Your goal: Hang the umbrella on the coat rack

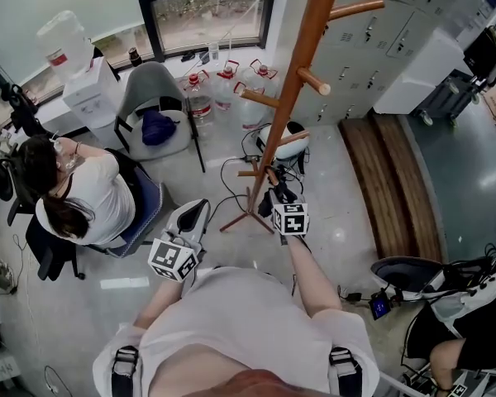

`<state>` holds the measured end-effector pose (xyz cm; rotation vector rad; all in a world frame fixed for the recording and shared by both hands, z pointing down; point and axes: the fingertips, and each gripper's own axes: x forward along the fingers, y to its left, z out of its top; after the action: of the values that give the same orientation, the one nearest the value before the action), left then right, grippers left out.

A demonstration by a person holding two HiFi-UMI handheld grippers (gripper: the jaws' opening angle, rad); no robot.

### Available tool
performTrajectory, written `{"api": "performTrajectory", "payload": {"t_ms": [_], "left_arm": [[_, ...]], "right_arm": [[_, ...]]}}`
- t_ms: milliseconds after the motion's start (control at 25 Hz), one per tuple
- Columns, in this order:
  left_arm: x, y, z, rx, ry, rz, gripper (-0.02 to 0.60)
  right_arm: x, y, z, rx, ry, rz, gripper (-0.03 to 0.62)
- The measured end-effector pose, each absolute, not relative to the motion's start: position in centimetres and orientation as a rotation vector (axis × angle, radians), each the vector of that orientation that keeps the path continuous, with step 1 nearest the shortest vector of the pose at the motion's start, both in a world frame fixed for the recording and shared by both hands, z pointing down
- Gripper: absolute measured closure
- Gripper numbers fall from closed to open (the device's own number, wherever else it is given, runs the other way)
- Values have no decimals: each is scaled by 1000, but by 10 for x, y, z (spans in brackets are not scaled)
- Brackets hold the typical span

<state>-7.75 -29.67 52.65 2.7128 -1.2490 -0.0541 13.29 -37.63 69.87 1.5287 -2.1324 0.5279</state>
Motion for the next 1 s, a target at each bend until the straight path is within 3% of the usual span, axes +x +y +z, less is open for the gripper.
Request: {"api": "performTrajectory", "payload": {"t_ms": [1000], "left_arm": [[-93,-284,531,2687,-1318,-42,572]], "right_arm": [[119,-389,769,1418,-2031,637,441]]}}
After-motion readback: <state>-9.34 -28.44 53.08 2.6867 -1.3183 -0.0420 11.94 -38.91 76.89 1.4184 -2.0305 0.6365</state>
